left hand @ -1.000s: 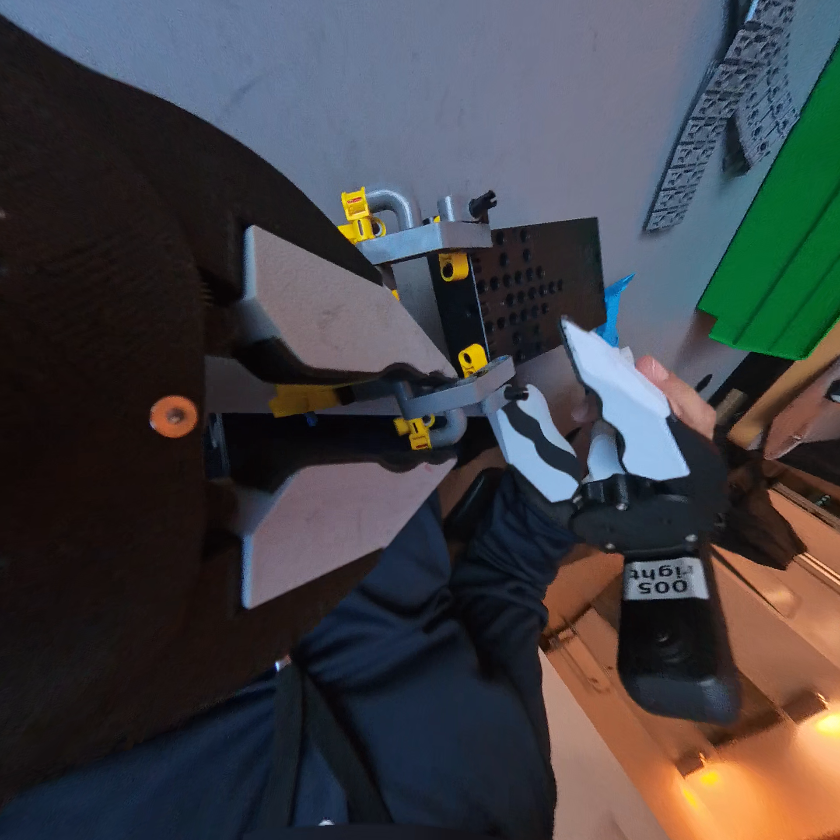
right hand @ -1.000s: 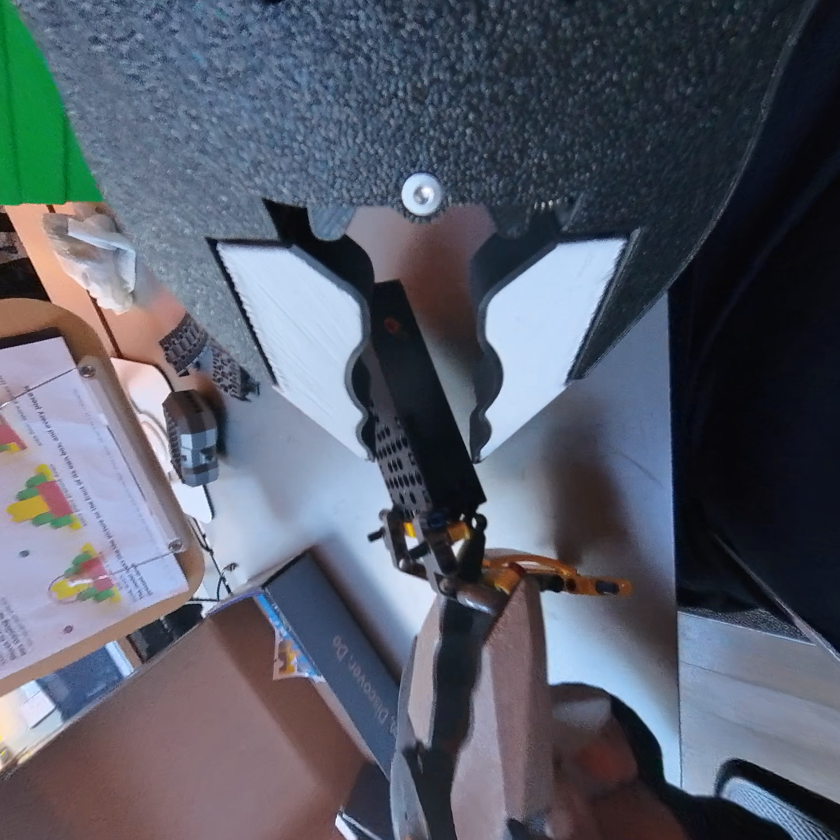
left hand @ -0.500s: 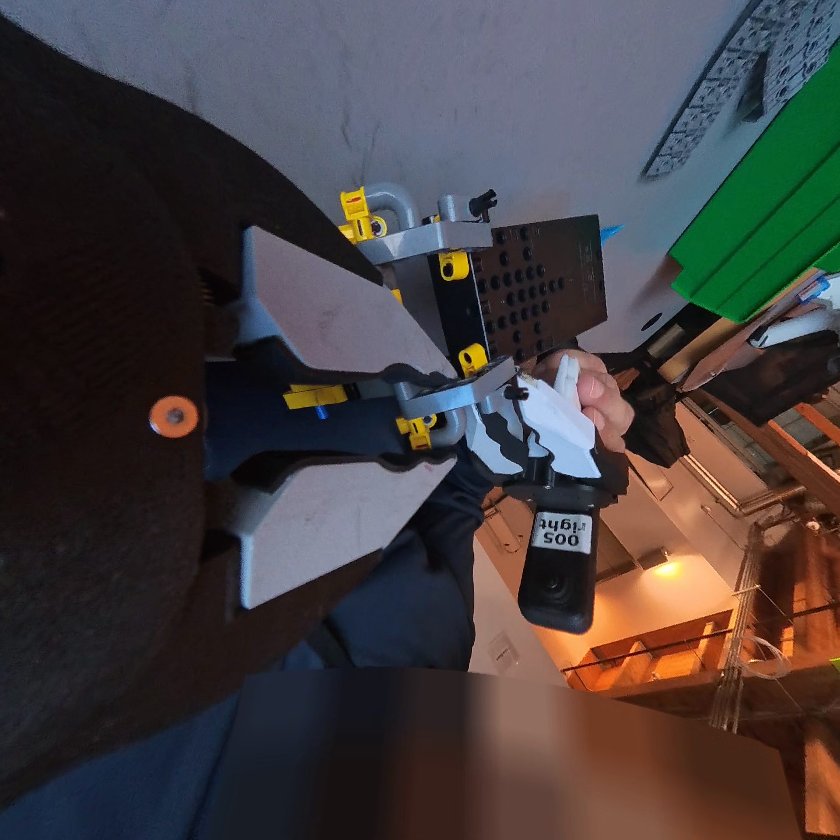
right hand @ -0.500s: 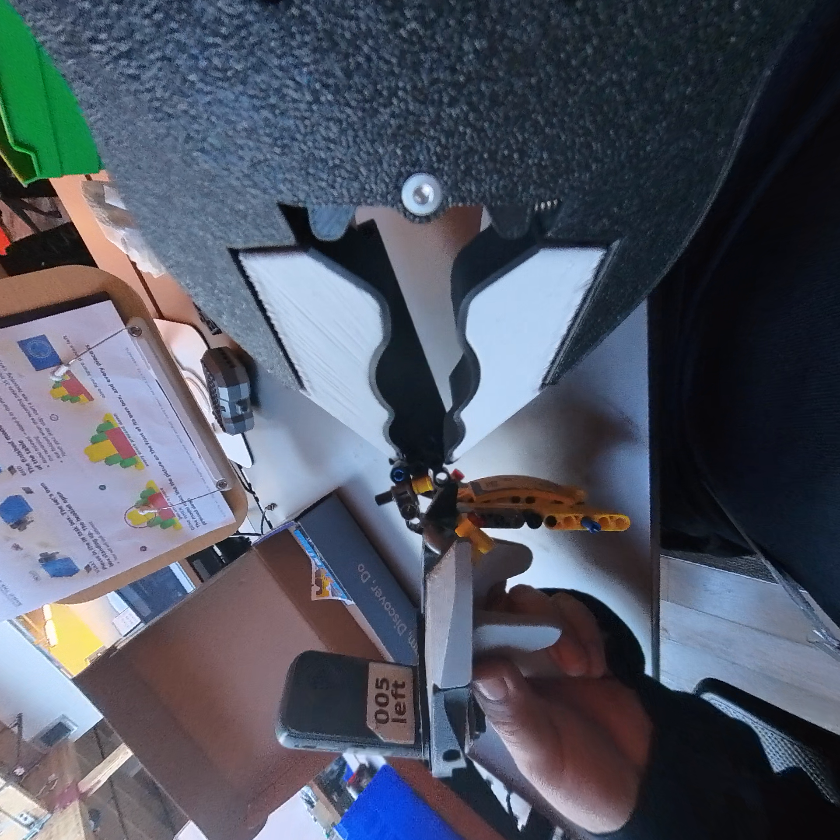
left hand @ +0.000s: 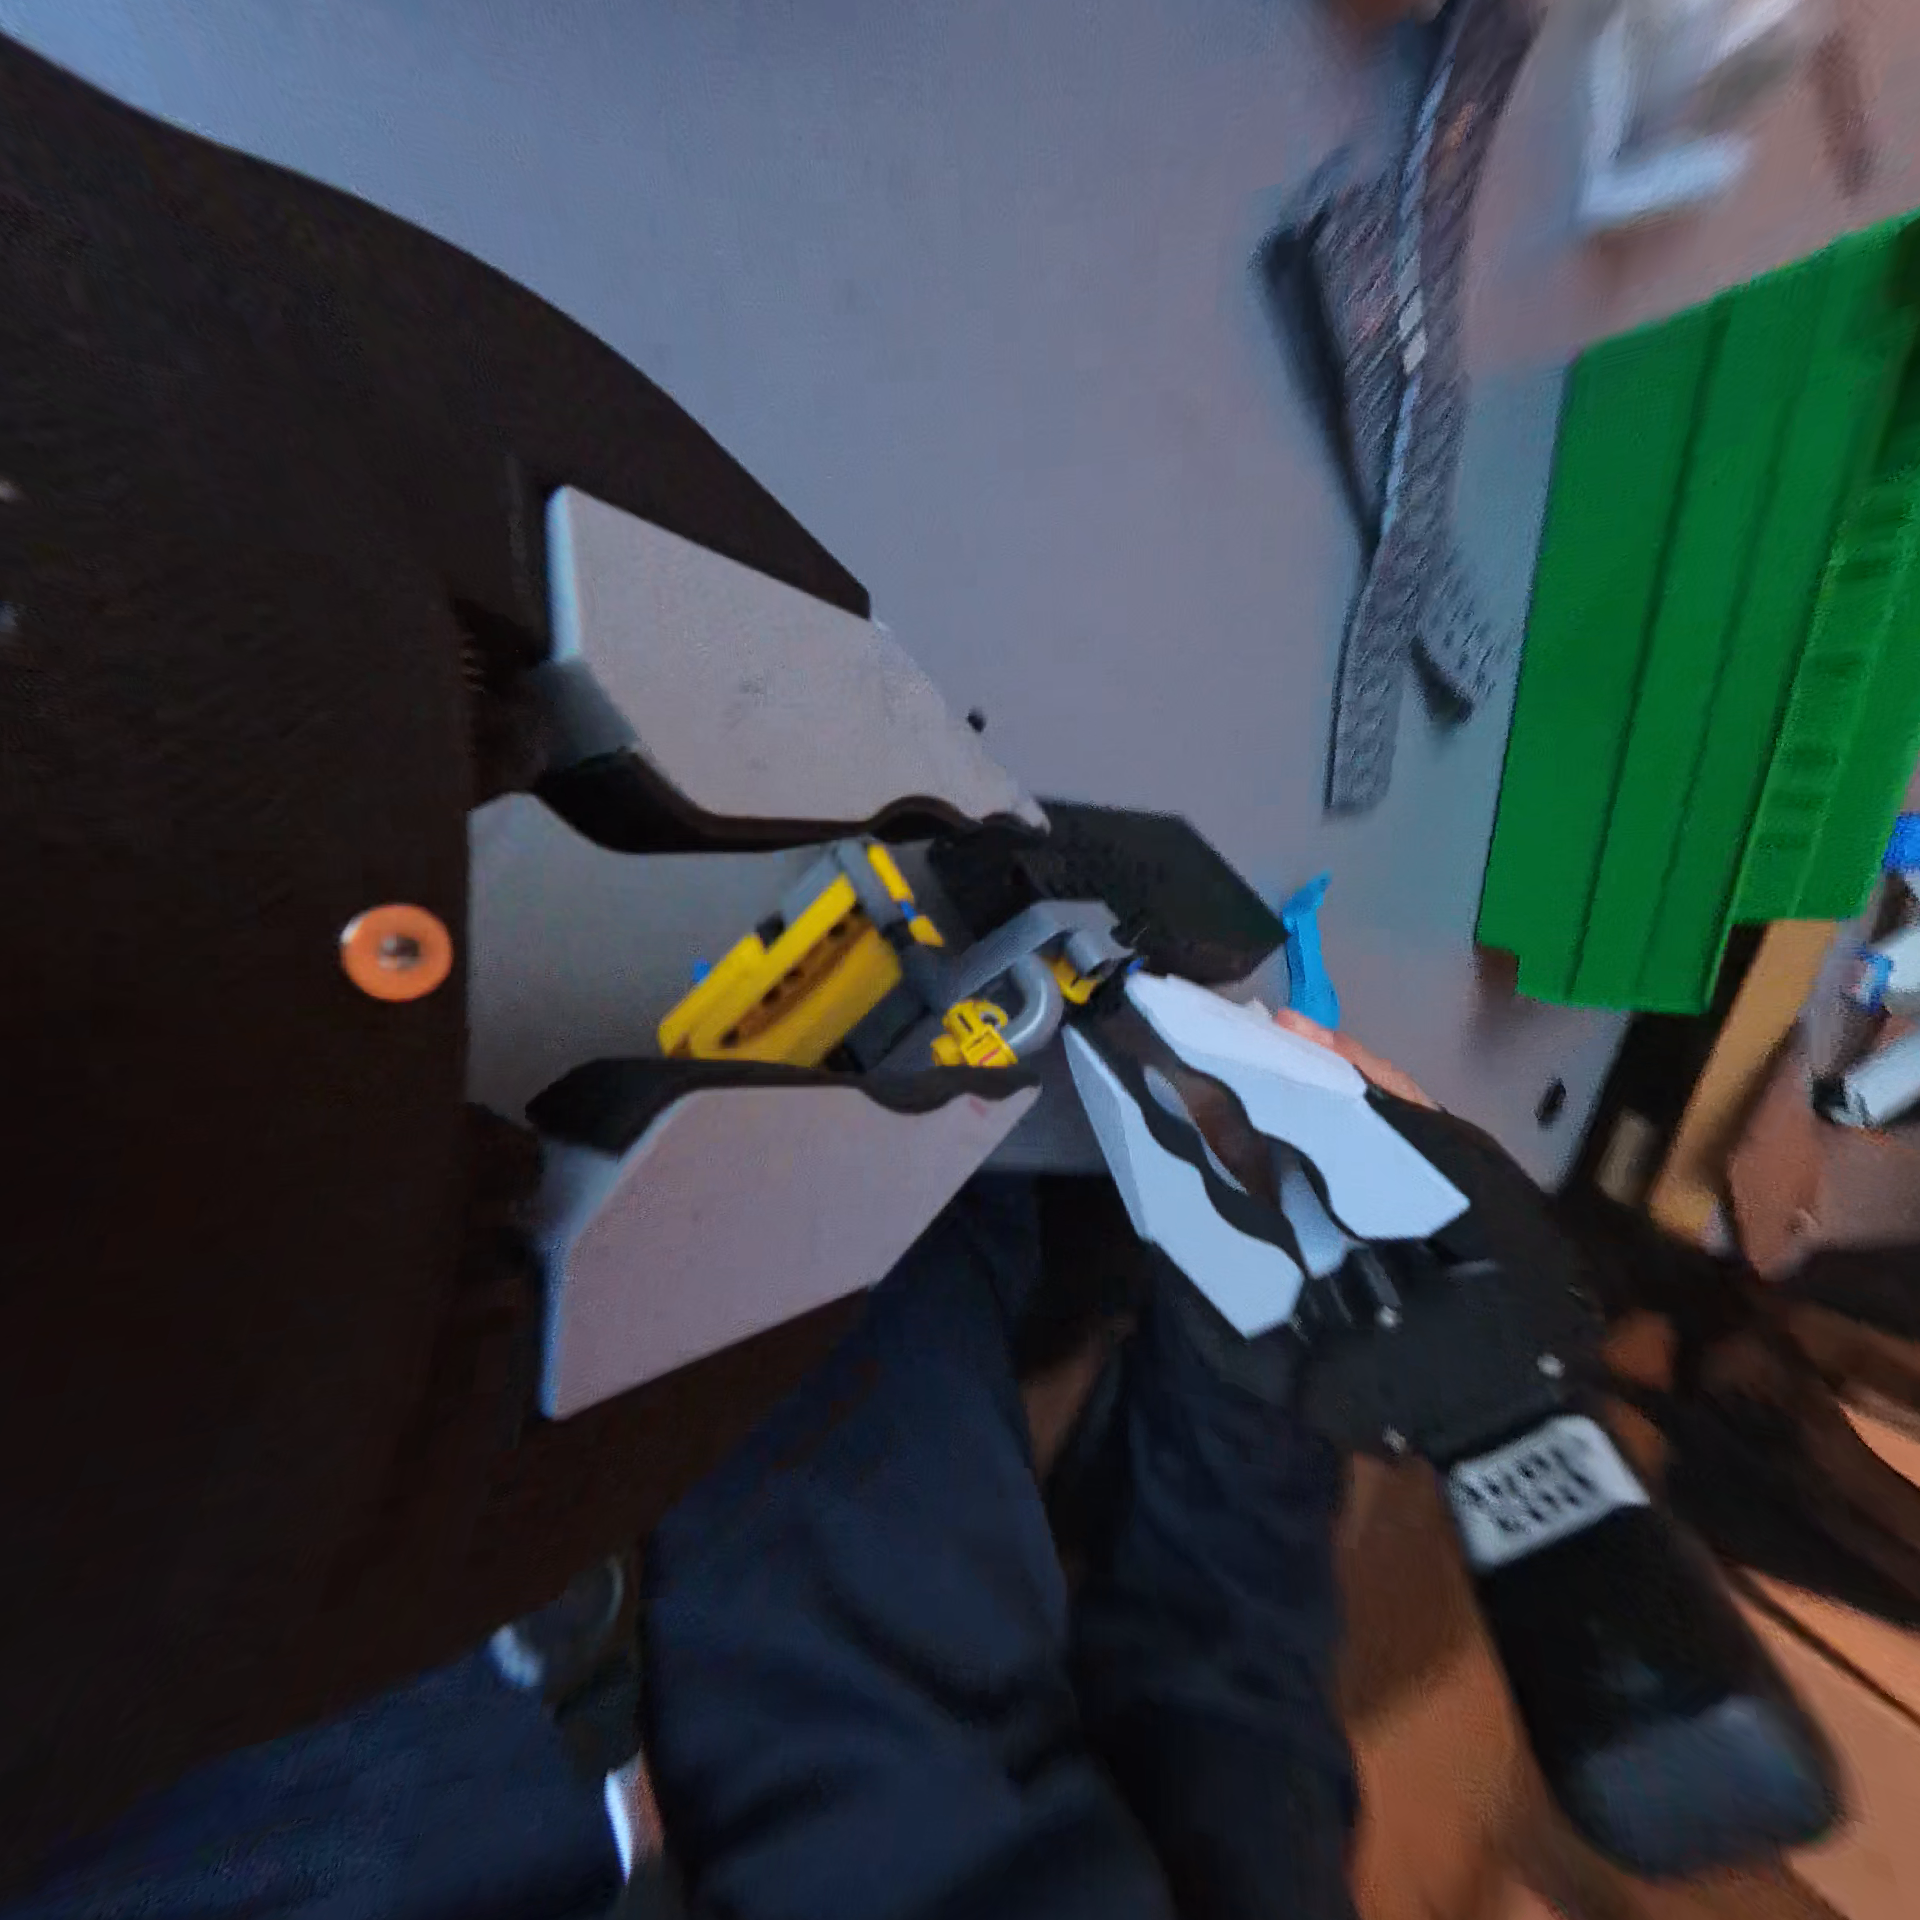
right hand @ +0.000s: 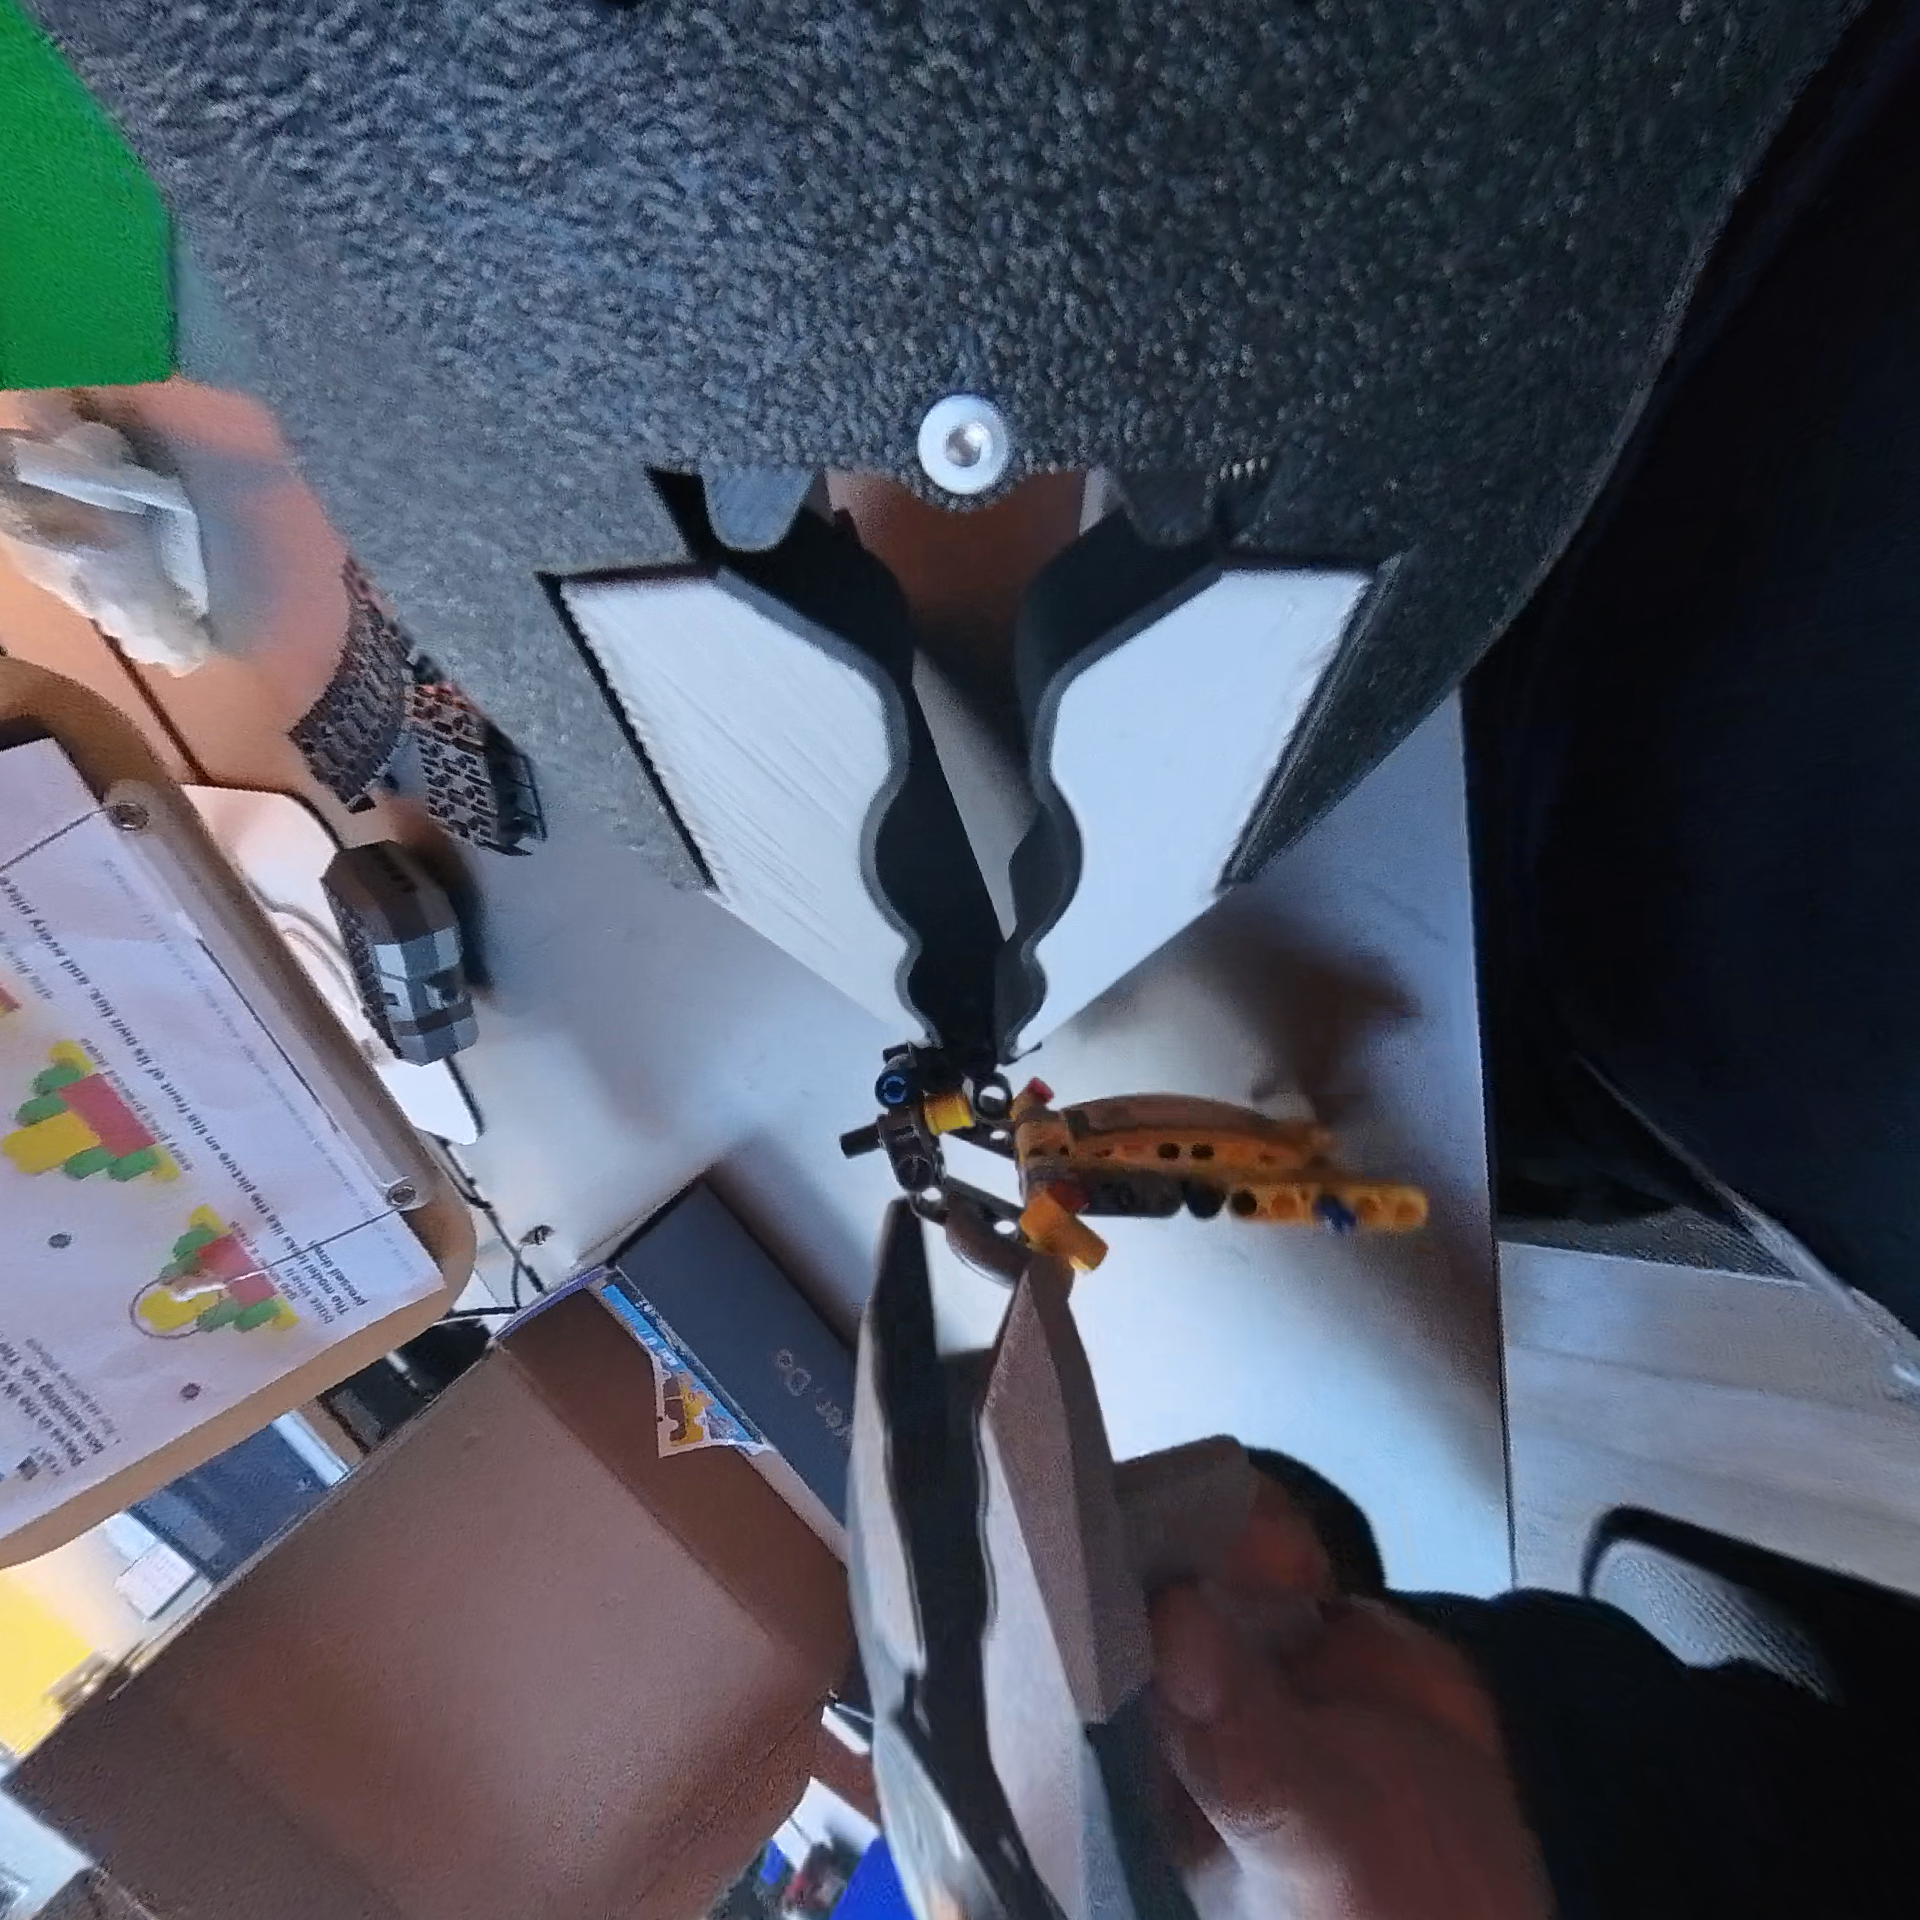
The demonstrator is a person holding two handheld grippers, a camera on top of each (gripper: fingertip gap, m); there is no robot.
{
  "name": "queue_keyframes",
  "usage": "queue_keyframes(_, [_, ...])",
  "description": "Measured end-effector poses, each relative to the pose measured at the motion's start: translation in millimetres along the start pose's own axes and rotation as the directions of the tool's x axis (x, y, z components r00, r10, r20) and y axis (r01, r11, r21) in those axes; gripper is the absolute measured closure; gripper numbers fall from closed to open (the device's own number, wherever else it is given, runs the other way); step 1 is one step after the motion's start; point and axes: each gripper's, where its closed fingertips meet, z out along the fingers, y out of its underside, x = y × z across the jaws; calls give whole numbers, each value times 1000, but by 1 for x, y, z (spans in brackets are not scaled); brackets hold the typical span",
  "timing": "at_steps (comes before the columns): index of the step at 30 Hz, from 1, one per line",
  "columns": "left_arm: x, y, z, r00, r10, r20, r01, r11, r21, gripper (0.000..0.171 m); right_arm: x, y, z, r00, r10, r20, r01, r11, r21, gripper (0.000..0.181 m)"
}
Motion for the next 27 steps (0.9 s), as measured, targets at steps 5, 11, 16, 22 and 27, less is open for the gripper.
queue_keyframes(5, [6,2,7,938,302,171,-276,948,-160,119,-1,-3,3,993,72,90,-72,997,-2,174])
queue_keyframes(11, [2,30,23,911,382,157,-323,896,-305,122,-6,-2,-1,971,61,230,-58,998,-18,175])
queue_keyframes(16, [-3,32,25,972,193,137,-152,953,-261,133,0,3,4,933,140,333,-142,990,-20,174])
queue_keyframes(22, [-16,26,22,985,-157,78,164,982,-94,135,22,2,12,988,105,114,-100,994,-53,164])
queue_keyframes(27, [-17,19,25,969,-237,72,238,971,-11,134,21,11,12,997,-35,-70,20,980,-200,143])
